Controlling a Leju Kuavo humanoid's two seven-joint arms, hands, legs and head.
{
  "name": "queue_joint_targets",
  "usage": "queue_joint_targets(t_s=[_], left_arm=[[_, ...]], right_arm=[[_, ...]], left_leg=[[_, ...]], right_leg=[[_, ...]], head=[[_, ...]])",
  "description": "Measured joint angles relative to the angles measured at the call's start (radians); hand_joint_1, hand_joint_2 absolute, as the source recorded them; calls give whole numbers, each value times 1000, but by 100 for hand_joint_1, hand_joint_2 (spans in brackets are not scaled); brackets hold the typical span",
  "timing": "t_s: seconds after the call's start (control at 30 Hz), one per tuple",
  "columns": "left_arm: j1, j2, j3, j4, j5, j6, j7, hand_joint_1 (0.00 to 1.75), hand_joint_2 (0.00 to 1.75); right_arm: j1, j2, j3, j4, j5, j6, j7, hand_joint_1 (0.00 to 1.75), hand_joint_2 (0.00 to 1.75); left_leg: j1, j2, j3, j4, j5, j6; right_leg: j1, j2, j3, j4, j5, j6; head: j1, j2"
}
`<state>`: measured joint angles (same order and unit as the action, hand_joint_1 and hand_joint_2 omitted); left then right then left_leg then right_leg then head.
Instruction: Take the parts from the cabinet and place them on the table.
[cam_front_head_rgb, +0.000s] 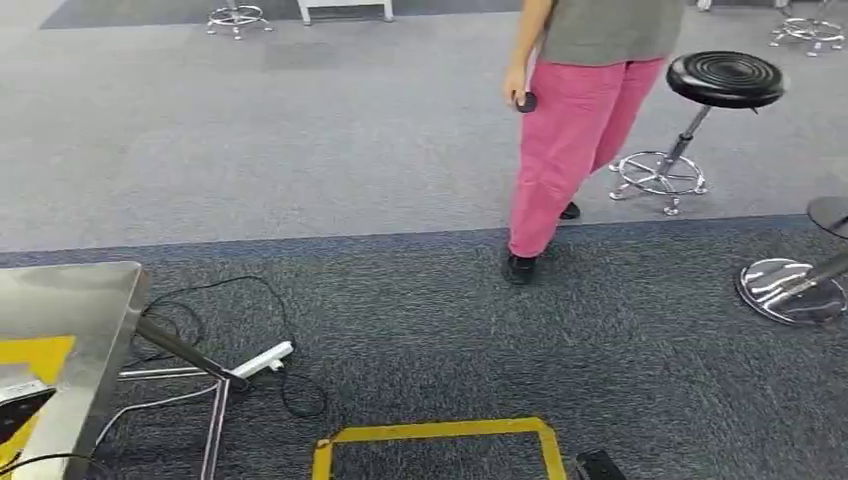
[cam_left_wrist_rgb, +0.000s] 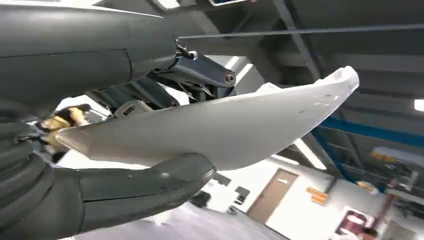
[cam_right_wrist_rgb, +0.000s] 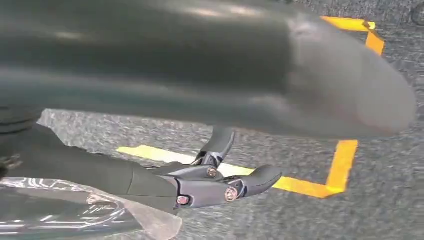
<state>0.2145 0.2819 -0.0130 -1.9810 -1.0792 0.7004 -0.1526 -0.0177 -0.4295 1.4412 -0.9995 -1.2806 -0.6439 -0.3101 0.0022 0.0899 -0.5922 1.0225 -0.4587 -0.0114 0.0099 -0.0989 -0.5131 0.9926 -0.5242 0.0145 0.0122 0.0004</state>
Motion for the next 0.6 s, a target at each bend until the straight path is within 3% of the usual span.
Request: queue_joint_targets(t_s=[0.07, 0.13, 0.17, 0.2, 0.23, 0.27, 0.3, 0.33, 0.37, 0.4, 0.43, 0.47, 0.5, 0.6], left_arm=[[3, 3, -2, 0, 0, 0, 3, 175, 175], [3, 8, -5, 0, -1, 0, 5, 175, 175], [4, 8, -7, 0, -1, 1, 7, 175, 175], [0, 10, -8, 0, -2, 0, 10, 175, 175], [-1, 10, -10, 0, -2, 0, 11, 175, 175], [0, 11, -12, 0, -3, 0, 13, 175, 175], [0, 11, -14, 0, -5, 0, 19, 175, 175], [1, 12, -15, 0, -6, 0, 24, 175, 175], [0, 14, -17, 0, -8, 0, 29, 175, 175], [0, 14, -19, 0, -10, 0, 36, 175, 175], [0, 15, -21, 0, -10, 0, 40, 175, 175], [0, 16, -22, 0, -10, 0, 42, 175, 175], [-2, 16, -23, 0, -11, 0, 43, 175, 175], [1, 23, -30, 0, -15, 0, 51, 175, 175]], right_arm=[[-1, 0, -1, 0, 0, 0, 0, 0, 0], [-2, 0, -4, 0, 1, 0, 1, 0, 0], [-3, 0, -6, -1, 3, -1, 1, 0, 0], [-5, 0, -6, -3, 4, -1, 1, 0, 0], [-3, 0, -5, -3, 4, -1, 1, 0, 0], [-1, 0, -5, -3, 3, -2, 2, 0, 0], [2, 0, -5, -3, 3, -2, 2, 0, 0], [3, 0, -5, -3, 5, -2, 2, 0, 0], [4, 0, -4, -3, 7, -2, 3, 0, 0], [4, 0, -5, -3, 9, -2, 3, 0, 0], [2, 0, -5, -3, 11, -3, 3, 0, 0], [2, 0, -5, -3, 12, -3, 3, 0, 0], [3, 0, -5, -3, 14, -4, 4, 0, 0], [3, 0, -5, -5, 18, -7, 7, 0, 0]], left_leg=[[-4, -26, -5, 1, -2, 15], [0, -55, -1, -11, 6, 32], [2, -64, 0, -13, 7, 37], [2, -73, 0, -13, 8, 43], [3, -85, -1, -12, 8, 46], [2, -98, -2, -12, 7, 46], [2, -114, -1, -12, 7, 46], [1, -128, 0, -12, 7, 46], [1, -144, 2, -11, 7, 46], [1, -158, 4, -11, 7, 45], [2, -171, 6, -10, 6, 44], [4, -183, 6, -9, 5, 41], [-3, -196, -1, -2, 4, 34], [10, -236, -12, -11, 18, 12]], right_leg=[[0, -22, 8, -4, -3, 6], [-3, -40, 6, -4, -13, 20], [-8, 19, -1, 19, -33, 24], [-11, 63, -28, 79, -66, 23], [-12, 85, -69, 164, -105, 24], [-12, 94, -117, 257, -140, 25], [-12, 96, -157, 324, -154, 24], [-12, 97, -169, 333, -140, 23], [-12, 99, -159, 293, -101, 21], [-12, 103, -129, 218, -51, 19], [-14, 120, -89, 123, 0, 16], [-17, 164, -53, 42, 32, 14], [-24, 209, -43, 13, 19, 14], [-16, 173, -34, 14, 20, 9]], head=[[1, 0], [0, 0], [6, 0], [8, 0], [8, 0], [7, 0], [8, 0], [7, 0], [7, 0], [7, 0], [7, 0], [8, 0], [6, 0], [7, 0]])
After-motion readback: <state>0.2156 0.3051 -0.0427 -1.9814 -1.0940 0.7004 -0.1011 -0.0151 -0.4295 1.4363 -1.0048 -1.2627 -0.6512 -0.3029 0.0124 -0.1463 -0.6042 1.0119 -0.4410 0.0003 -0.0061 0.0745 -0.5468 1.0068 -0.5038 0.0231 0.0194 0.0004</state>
